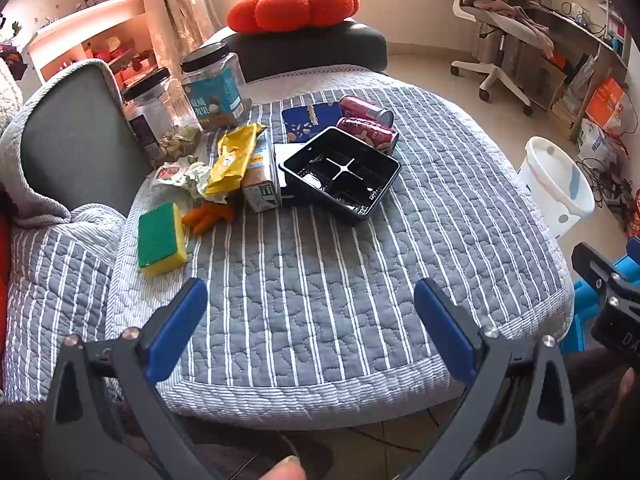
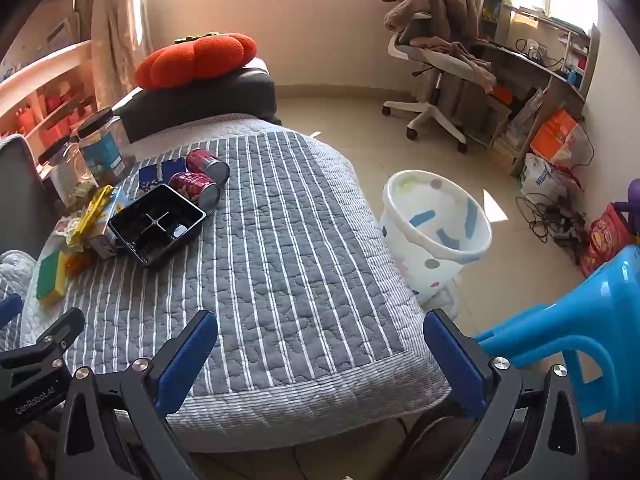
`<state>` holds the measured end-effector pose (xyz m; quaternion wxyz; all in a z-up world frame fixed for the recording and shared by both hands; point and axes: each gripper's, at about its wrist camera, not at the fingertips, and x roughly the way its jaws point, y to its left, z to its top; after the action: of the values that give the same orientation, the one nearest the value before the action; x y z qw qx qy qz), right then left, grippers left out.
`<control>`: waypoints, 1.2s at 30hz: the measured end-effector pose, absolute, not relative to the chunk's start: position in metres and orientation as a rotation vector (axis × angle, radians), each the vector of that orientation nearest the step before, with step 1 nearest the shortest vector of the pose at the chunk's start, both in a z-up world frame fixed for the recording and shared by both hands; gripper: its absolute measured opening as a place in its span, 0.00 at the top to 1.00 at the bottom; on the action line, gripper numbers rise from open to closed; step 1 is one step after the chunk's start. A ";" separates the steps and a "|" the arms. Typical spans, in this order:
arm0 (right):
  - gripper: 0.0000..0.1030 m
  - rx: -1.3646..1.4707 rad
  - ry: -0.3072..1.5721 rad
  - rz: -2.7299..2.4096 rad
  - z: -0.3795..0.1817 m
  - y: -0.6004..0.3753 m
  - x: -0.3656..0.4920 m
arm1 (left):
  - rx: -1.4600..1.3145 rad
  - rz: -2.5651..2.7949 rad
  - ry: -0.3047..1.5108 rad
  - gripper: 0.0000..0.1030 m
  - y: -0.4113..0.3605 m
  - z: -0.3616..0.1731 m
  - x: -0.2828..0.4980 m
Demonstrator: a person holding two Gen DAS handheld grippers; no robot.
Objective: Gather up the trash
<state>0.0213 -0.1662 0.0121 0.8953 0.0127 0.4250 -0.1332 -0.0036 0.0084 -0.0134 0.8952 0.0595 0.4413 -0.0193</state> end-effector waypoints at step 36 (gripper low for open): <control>0.00 0.028 0.884 -0.280 0.012 -0.165 0.022 | 0.126 -0.036 0.912 0.00 0.010 -0.015 -0.005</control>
<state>0.0217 -0.1646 0.0121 0.8944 0.0134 0.4262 -0.1349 -0.0050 0.0100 -0.0147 0.8958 0.0609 0.4399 -0.0173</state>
